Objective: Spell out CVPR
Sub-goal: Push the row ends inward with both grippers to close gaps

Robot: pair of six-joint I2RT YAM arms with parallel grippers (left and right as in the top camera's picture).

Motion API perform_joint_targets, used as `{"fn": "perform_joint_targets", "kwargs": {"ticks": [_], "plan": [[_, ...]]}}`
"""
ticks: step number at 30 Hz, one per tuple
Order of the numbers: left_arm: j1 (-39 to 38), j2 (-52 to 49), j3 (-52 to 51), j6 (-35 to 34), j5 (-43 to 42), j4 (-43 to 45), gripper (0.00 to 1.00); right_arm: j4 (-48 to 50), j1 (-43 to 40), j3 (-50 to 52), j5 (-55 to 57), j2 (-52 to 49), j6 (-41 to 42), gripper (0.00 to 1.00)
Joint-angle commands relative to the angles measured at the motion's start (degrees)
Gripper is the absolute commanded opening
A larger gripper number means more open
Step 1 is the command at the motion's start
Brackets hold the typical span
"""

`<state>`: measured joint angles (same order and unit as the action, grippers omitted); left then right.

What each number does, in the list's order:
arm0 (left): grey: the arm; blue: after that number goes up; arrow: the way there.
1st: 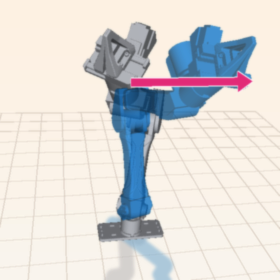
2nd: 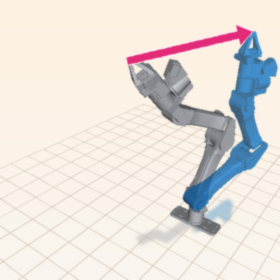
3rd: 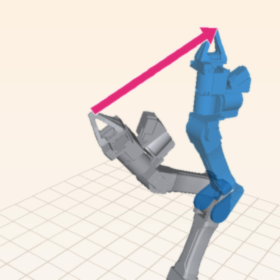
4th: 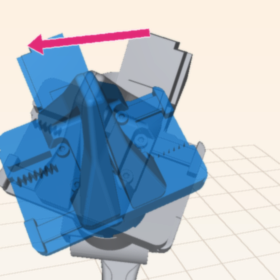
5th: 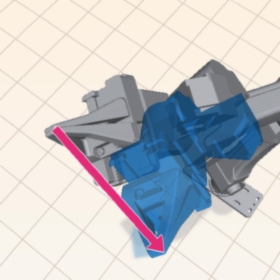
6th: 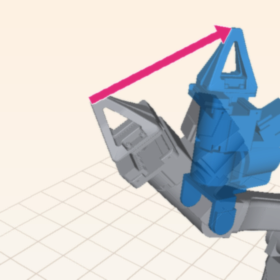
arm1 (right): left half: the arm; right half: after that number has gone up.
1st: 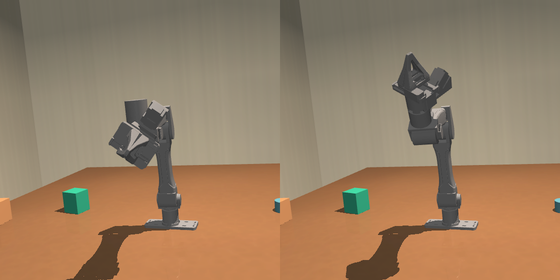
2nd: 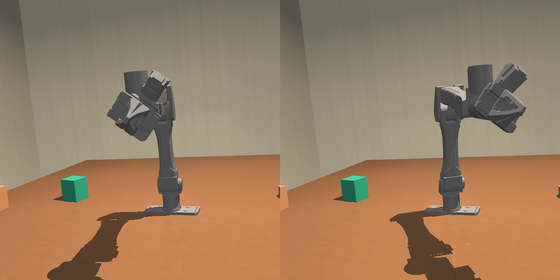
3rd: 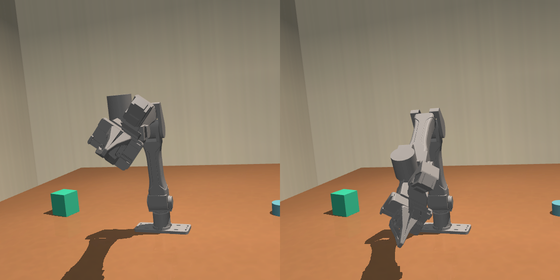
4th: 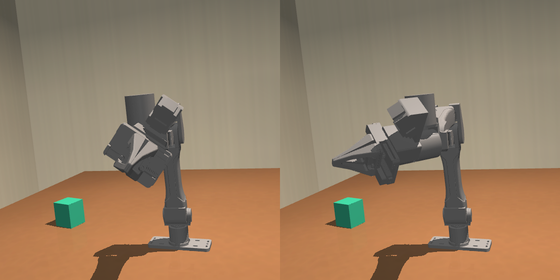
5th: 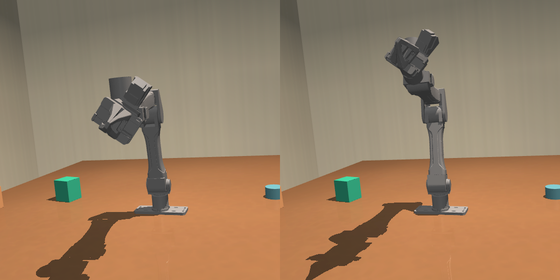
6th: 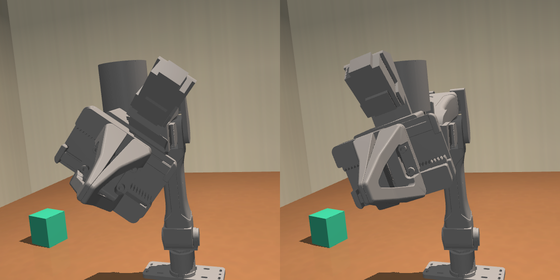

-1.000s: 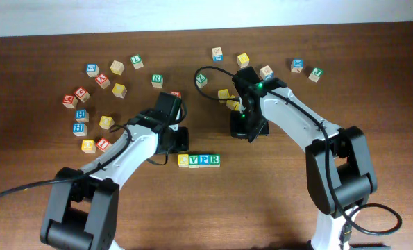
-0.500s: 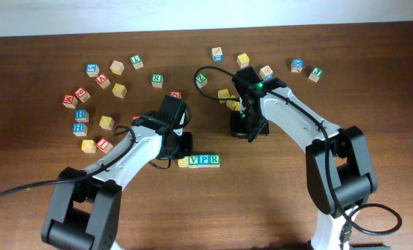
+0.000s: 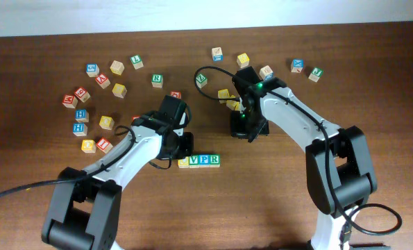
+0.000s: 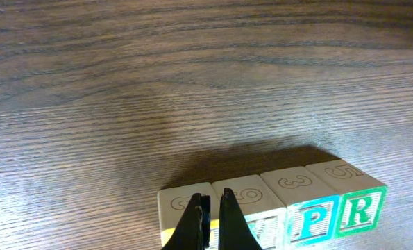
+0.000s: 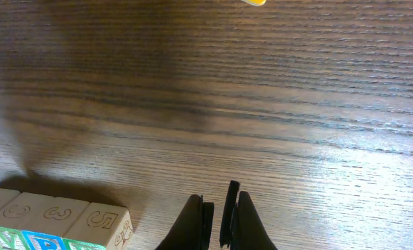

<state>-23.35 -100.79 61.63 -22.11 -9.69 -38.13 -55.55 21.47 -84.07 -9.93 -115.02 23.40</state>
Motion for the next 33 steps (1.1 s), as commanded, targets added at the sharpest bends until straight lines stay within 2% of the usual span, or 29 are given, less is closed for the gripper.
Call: {"fn": "perform_joint_targets", "kwargs": {"ticks": [1,5,8,12,16,18,33], "plan": [[-0.26,-0.52,0.83,-0.35,-0.98,-0.04,0.0,-0.17,0.2,-0.57,0.74,-0.48,0.0,0.04],[0.44,-0.42,3.32,-0.33,4.22,-1.33,0.0,-0.87,0.2,-0.57,0.55,-0.48,-0.02,0.04],[5.42,-0.24,10.78,-0.74,5.01,-11.17,0.0,-5.27,0.46,-0.57,-0.81,-0.5,-0.42,0.04],[7.06,-0.52,7.8,-2.1,4.79,-18.47,0.0,-4.68,3.63,1.9,-3.98,-0.55,1.18,0.04],[5.25,-0.52,0.87,-3.63,3.87,-13.25,0.0,-0.52,7.54,5.14,-2.82,-0.55,7.19,0.04],[4.7,-0.52,-0.72,-4.24,2.16,-11.28,0.0,0.28,8.15,5.64,-3.67,-0.59,7.39,0.04],[4.61,-0.52,-0.98,-4.61,-1.14,-7.56,0.0,4.0,10.38,7.37,-7.45,-0.59,7.34,0.04]]}}
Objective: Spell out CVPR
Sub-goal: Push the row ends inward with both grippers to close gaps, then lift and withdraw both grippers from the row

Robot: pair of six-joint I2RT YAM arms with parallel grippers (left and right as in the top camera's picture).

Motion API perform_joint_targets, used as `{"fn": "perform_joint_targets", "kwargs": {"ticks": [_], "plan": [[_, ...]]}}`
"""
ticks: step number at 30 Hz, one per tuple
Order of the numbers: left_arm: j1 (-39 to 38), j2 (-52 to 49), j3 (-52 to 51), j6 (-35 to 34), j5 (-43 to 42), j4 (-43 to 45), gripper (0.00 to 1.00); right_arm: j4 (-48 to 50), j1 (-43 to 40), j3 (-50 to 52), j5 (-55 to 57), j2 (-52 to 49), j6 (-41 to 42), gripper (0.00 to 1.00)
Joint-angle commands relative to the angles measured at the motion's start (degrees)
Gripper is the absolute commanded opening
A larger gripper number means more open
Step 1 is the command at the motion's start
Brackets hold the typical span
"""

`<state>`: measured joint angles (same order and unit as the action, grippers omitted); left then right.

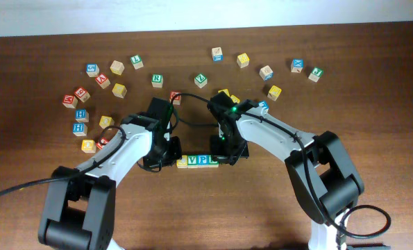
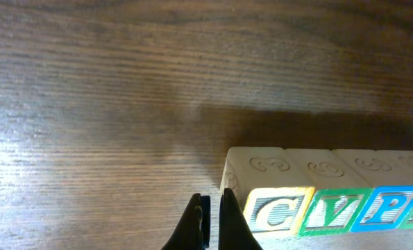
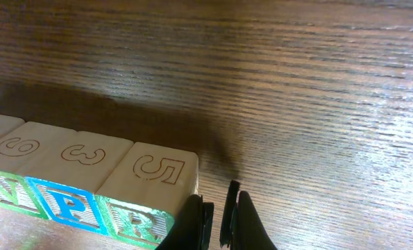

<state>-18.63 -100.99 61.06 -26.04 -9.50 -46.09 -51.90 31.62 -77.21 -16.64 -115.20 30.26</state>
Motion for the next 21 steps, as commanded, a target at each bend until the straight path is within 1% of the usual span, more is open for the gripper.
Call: {"fn": "perform_joint_targets", "kwargs": {"ticks": [1,7,10,13,17,19,21], "plan": [[-0.13,-0.33,-0.42,-0.68,-1.75,0.42,0.0,0.35,0.24,0.5,-0.74,-0.42,0.5,0.04],[-0.11,-0.33,-0.42,0.0,-2.25,0.59,0.0,0.33,0.24,0.5,-0.74,-0.42,0.48,0.04],[-0.04,-0.31,-0.37,-0.09,-0.57,0.55,0.0,0.31,0.07,0.39,0.26,-0.39,0.48,0.04],[1.11,-0.28,-0.15,-0.04,2.05,-0.5,0.0,-0.2,-2.25,0.37,1.44,0.09,0.48,0.04],[3.76,-0.24,1.79,-0.04,2.82,-2.62,0.0,-2.84,-5.79,-0.74,2.32,1.29,0.0,0.04],[5.49,-0.13,4.87,-0.02,4.92,-6.34,0.0,-5.81,-7.39,-2.54,3.43,4.07,-1.07,0.04],[6.75,1.49,8.9,0.0,7.13,-11.21,0.0,-10.08,-8.63,-4.09,6.19,9.35,-1.07,0.04]]}}
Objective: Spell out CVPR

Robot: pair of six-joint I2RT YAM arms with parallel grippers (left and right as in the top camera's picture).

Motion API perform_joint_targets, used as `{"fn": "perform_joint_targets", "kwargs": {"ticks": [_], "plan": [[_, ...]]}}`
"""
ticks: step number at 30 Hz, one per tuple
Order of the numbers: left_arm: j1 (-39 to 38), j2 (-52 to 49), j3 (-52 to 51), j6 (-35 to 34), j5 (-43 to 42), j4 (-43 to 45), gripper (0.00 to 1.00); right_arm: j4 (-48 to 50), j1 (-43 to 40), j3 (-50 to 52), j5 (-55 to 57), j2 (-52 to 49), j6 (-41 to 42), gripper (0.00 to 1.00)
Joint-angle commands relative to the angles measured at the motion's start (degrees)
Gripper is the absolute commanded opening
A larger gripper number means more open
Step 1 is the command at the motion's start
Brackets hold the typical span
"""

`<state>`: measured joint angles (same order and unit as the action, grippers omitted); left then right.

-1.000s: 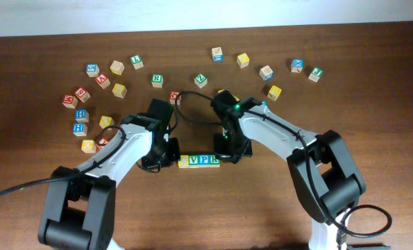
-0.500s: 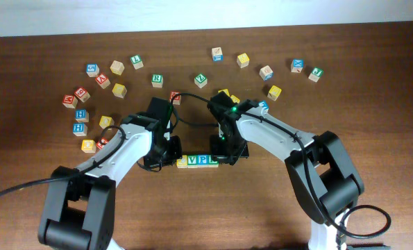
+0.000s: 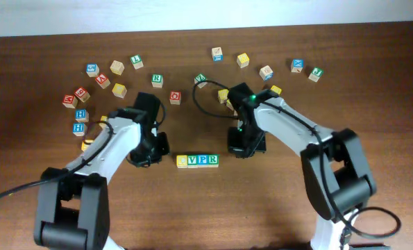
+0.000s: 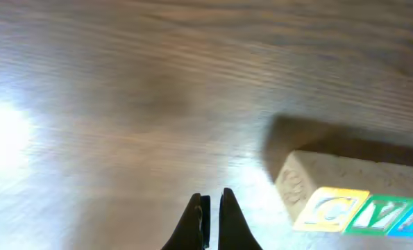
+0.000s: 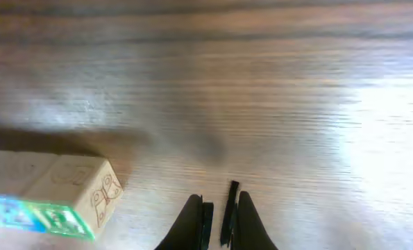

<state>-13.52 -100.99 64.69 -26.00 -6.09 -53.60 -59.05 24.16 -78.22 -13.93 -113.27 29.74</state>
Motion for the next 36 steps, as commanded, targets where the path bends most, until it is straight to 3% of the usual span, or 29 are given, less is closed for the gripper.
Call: {"fn": "perform_joint_targets", "kwargs": {"ticks": [1,3,4,5,6,7,8,13,21,23,27,32,36], "plan": [[2.19,2.95,6.82,-0.04,4.02,-5.42,0.0,-4.87,-1.73,-3.26,4.63,11.02,-0.55,0.05],[3.41,7.58,8.02,-0.07,4.02,-7.65,0.0,-9.38,-1.7,-3.23,7.19,19.45,-0.52,0.07],[3.87,9.55,8.02,-0.09,4.0,-8.26,0.09,-12.07,-1.18,-3.21,8.76,23.96,-0.52,0.09],[4.22,11.37,8.02,-0.07,4.02,-8.76,0.31,-14.62,-0.37,-3.21,10.97,28.33,-0.24,0.13],[4.22,12.35,8.02,-0.09,4.0,-8.9,0.67,-17.57,0.94,-3.21,12.94,33.62,0.61,0.31],[4.2,12.63,8.0,-0.07,3.98,-9.11,0.99,-20.39,3.06,-2.97,13.86,40.17,0.81,0.75],[4.22,12.61,8.0,-0.09,3.98,-9.11,0.99,-21.38,3.8,-2.82,14.34,42.47,0.83,0.98],[4.22,12.61,8.0,-0.09,4.0,-9.07,0.99,-24.79,5.55,-2.47,14.38,52.68,0.81,0.98],[4.22,12.61,8.0,-0.07,4.0,-9.07,0.99,-25.2,5.44,-2.47,14.82,50.4,0.7,0.98],[4.22,12.61,8.0,-0.09,4.0,-9.07,0.99,-23.82,4.96,-2.32,19.19,50.27,0.79,0.98],[4.22,12.61,8.0,-0.09,4.0,-9.07,0.99,-14.8,-2.4,3.48,19.96,56.26,0.37,0.98],[4.22,12.61,8.0,-0.07,4.0,-9.07,0.99,13.79,-9.35,28.44,14.99,75.56,-18.6,0.98],[4.22,12.61,8.0,-0.09,4.0,-9.07,0.99,29.75,-17.84,46.03,12.7,91.95,-18.58,0.99]]}}
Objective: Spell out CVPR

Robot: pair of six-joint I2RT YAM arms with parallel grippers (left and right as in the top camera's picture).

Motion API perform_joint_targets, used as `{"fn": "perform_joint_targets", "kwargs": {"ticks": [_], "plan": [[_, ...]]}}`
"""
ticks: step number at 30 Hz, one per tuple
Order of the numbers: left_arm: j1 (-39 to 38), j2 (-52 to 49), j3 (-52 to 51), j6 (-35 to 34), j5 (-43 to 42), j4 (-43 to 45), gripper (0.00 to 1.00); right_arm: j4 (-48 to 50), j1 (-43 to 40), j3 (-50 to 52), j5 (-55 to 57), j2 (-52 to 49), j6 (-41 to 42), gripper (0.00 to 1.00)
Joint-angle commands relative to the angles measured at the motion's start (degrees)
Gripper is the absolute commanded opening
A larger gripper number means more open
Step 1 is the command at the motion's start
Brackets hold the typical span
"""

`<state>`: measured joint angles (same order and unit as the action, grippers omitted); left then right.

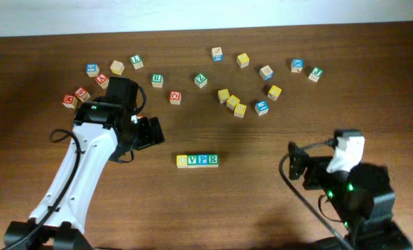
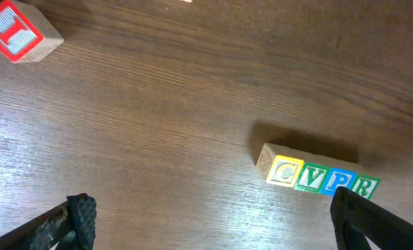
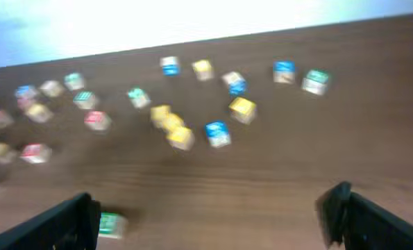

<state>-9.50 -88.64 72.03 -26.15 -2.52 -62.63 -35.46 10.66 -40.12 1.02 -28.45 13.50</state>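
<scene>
Four letter blocks reading C, V, P, R (image 1: 197, 160) lie touching in one straight row on the brown table, seen again as the row (image 2: 317, 177) in the left wrist view. My left gripper (image 1: 149, 132) hangs up and left of the row, wide open and empty, and the left gripper (image 2: 213, 222) shows its pads (image 2: 81, 217) far apart. My right gripper (image 1: 298, 162) is drawn back to the lower right, also open with nothing in it. In the blurred right wrist view, the right gripper (image 3: 213, 212) looks across the table, with the row's green end block (image 3: 109, 223) by its left finger.
Loose letter blocks lie along the back: a left cluster (image 1: 98, 76), a middle group (image 1: 237, 104) and a right pair (image 1: 307, 69). A red H block (image 2: 19, 31) lies near the left arm. The white wall edge (image 1: 206, 14) bounds the far side.
Both grippers were shut and low beside the row's ends. Now both are open; the left has risen and moved left, and the right arm has drawn back to the lower right. The row has not moved.
First my left gripper was shut at the row's left end and the right was shut behind the row. Then both shut grippers stood at the two ends of CVPR. They then stood slightly off the row, and now both are open and away from it.
</scene>
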Motion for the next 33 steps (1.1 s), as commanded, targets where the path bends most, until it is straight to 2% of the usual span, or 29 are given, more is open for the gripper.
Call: {"fn": "perform_joint_targets", "kwargs": {"ticks": [1,7,12,17,24,29,31,33], "plan": [[0.2,0.26,0.66,0.07,0.44,-0.04,0.99,9.77,-4.92,11.93,-2.27,10.56,-2.36,0.98],[0.2,0.26,0.66,0.09,0.44,-0.04,0.99,24.63,-4.96,27.87,-1.88,24.04,-2.34,0.98],[0.2,0.26,0.66,0.07,0.44,-0.04,0.99,30.75,-4.35,33.7,0.09,28.26,-2.36,0.98],[0.2,0.26,0.66,0.07,0.44,-0.04,0.99,37.97,-2.91,38.6,1.4,28.26,-2.32,0.98],[0.17,0.26,0.66,0.07,0.44,-0.04,0.99,30.73,-3.41,39.8,2.51,28.26,-3.06,0.98],[0.17,0.26,0.66,0.07,0.44,-0.04,0.99,30.8,-6.27,39.8,1.16,28.26,-5.97,0.98],[0.2,0.26,0.66,0.07,0.44,-0.04,0.99,30.77,-6.29,39.8,0.98,28.26,-11.43,0.98],[0.17,0.26,0.66,0.07,0.44,-0.04,0.99,30.73,-6.29,39.8,1.44,28.26,-11.58,0.99]]}}
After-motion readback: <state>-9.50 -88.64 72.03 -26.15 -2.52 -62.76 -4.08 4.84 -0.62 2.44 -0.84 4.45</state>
